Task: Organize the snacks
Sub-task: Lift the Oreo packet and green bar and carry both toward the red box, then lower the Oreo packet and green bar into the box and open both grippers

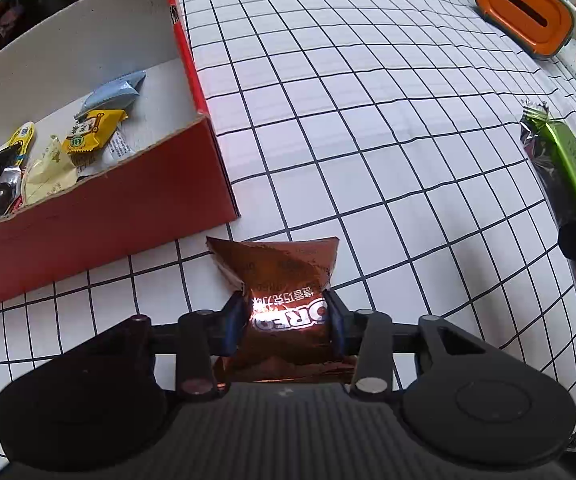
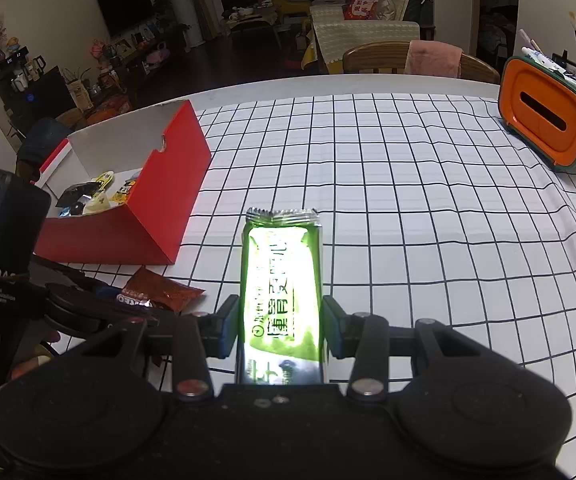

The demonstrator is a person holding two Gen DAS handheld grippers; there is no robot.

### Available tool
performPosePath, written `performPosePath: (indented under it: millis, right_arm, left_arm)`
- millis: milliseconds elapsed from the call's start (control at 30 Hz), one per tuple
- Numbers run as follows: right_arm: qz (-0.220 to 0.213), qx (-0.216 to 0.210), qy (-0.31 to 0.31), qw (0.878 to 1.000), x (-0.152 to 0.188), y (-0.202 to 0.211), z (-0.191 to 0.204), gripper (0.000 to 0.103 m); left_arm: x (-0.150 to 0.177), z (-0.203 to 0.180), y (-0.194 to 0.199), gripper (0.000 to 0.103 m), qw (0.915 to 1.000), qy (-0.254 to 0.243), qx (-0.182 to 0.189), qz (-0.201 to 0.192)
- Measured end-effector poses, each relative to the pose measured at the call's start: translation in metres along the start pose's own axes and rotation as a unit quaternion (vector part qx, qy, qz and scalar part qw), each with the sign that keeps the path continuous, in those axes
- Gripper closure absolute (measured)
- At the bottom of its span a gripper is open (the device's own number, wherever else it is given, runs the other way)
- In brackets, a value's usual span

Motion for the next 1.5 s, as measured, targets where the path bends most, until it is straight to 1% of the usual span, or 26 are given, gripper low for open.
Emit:
performPosePath:
  millis: [200,467,700,867,1133,1333,1500]
  right_arm:
    - [-0.007,0.005,-0.008,1.000,-0.001,0.003,0.000,0.062]
    - [-0.020,0.020,-0.023,0.999,-0.006,0.010,0.004,0.062]
    - [-0.041,0.024,-0.021,0.999,-0.024,0.017,0.016,0.062]
    - [-0.058,0.017,-0.012,0.998,-0.044,0.018,0.033,0.062]
    - [-0.074,-0.005,0.005,0.997,-0.077,0.005,0.070,0.062]
    - [-0.071,-0.027,0.042,0.996,-0.102,-0.019,0.110,0.062]
    - [-0.050,-0.041,0.069,0.996,-0.120,-0.051,0.143,0.062]
  left_arm:
    - [0.000,0.004,0.012,0.064,0.9999,0.003,0.012,-0.007]
    - [-0.011,0.005,0.045,0.064,0.9985,-0.001,0.039,-0.038]
    - [-0.025,0.012,0.084,0.064,0.9949,-0.007,0.067,-0.074]
    - [-0.032,0.024,0.108,0.064,0.9923,-0.010,0.075,-0.098]
    - [-0.045,0.069,0.134,0.066,0.9889,0.010,0.060,-0.135]
    - [-0.058,0.123,0.139,0.066,0.9866,0.040,0.025,-0.156]
    - [-0.066,0.168,0.130,0.066,0.9856,0.063,-0.010,-0.157]
Point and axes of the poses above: each gripper's, at about its wrist camera, not at the fingertips, and y roughly against the way its jaws point, z to its left, x to its underside, the point moved 6 cm from there along -y, roughly the way its jaws point, and after that the axes turned 2 degrees about y, right-handed, at the moved point
